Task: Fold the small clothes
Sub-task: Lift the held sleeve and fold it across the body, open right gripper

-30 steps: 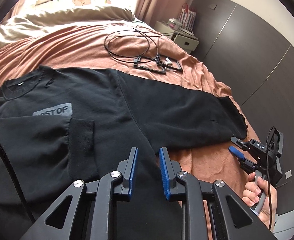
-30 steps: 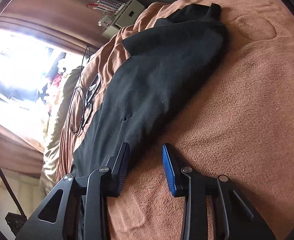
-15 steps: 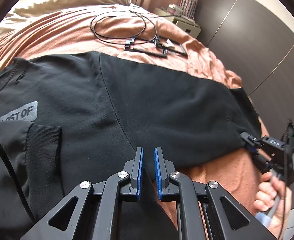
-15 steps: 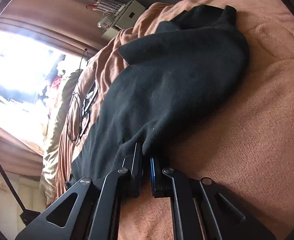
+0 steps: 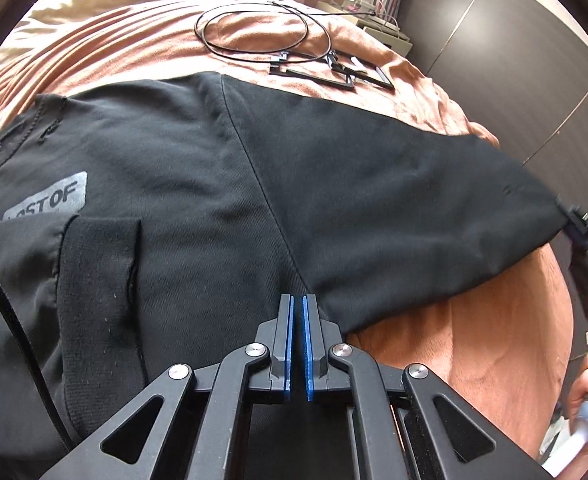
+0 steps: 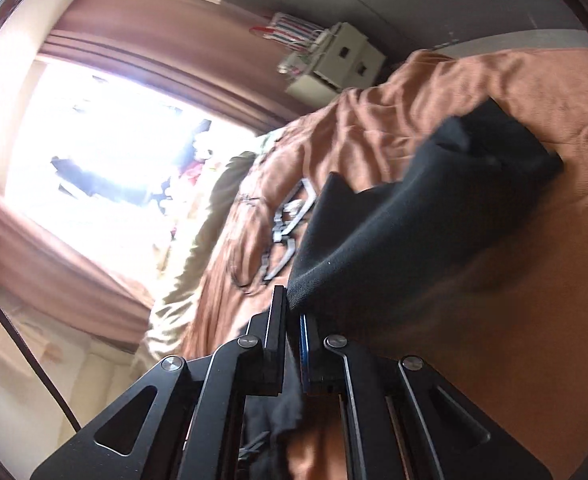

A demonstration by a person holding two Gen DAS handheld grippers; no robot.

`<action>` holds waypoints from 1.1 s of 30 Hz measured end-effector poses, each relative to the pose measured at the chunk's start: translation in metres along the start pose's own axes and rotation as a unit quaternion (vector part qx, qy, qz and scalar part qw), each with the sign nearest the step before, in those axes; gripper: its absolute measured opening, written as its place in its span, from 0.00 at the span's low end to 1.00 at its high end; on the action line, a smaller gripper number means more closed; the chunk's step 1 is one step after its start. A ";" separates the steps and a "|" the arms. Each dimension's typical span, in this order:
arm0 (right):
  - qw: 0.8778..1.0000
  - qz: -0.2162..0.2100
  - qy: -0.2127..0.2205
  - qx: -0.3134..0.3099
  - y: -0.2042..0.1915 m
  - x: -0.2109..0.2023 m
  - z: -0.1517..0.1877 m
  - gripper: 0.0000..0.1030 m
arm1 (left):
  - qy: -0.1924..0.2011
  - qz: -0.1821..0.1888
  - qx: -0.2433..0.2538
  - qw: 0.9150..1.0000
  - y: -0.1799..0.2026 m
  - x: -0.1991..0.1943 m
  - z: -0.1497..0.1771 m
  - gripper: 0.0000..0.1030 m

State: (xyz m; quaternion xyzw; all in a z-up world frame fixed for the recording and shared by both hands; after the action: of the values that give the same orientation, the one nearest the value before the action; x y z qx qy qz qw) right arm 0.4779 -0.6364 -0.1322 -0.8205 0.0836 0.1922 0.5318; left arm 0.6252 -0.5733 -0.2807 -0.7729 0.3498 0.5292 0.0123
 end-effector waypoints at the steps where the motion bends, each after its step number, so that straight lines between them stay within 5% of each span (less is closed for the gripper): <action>1: 1.000 -0.011 -0.002 -0.001 -0.005 -0.003 0.002 0.02 | -0.003 0.000 0.000 1.000 0.000 0.000 0.001 0.04; 17: 0.981 -0.167 -0.089 -0.053 -0.120 -0.018 0.087 0.02 | 0.015 0.028 -0.024 0.999 -0.002 -0.027 0.002 0.04; 33: 0.965 -0.177 -0.153 -0.117 -0.176 0.069 0.140 0.02 | 0.073 -0.014 -0.075 0.994 -0.097 -0.134 0.013 0.05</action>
State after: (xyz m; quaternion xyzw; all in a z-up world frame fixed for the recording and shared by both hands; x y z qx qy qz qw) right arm 0.5690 -0.4308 -0.0628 -0.8395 -0.1688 0.2267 0.4640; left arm 0.6417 -0.4241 -0.2094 -0.8131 0.2981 0.4960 -0.0636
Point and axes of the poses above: each gripper's, at about its wrist camera, not at the fingertips, and x roughly the way its jaws point, y to its right, z to its underside, the point moved 10 cm from there along x, roughly the way its jaws point, and after that the axes turned 5 degrees about z, right-handed, at the moved point
